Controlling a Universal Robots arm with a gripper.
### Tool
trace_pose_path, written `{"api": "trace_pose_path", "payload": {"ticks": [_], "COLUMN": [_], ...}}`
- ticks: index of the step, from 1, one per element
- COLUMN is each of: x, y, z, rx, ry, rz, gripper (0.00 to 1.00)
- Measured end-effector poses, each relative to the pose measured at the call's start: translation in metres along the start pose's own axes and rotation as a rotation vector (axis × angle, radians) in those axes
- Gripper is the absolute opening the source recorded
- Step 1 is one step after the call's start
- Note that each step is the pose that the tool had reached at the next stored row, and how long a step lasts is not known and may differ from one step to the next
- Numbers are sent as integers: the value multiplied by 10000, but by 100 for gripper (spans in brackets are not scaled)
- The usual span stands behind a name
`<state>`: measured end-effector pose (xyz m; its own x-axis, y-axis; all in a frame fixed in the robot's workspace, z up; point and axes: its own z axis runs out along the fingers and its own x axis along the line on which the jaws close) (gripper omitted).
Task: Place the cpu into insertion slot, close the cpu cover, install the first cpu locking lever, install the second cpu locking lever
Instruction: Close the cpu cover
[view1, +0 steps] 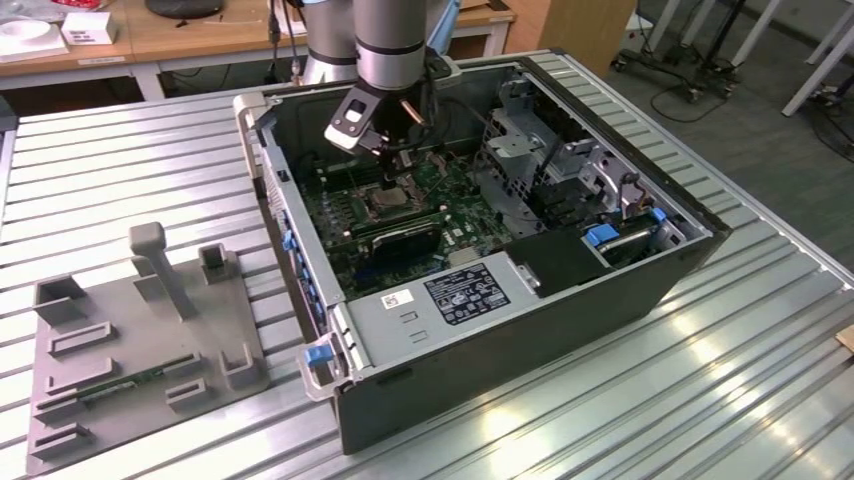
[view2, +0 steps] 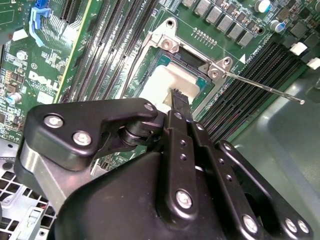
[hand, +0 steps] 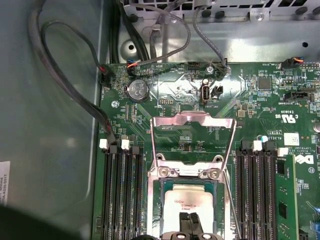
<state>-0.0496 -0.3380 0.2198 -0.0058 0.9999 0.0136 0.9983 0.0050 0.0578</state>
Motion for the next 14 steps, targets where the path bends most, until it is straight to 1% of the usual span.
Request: {"api": "trace_pose_path", "payload": {"ticks": [10,12,14], "x": [0,0,0], "y": [4,4,5], "z": [0,-11,-35], "rx": [-1,2,0], "ry": [5,3,7], "rz": [1,0,1], "gripper": [11,11,11]}}
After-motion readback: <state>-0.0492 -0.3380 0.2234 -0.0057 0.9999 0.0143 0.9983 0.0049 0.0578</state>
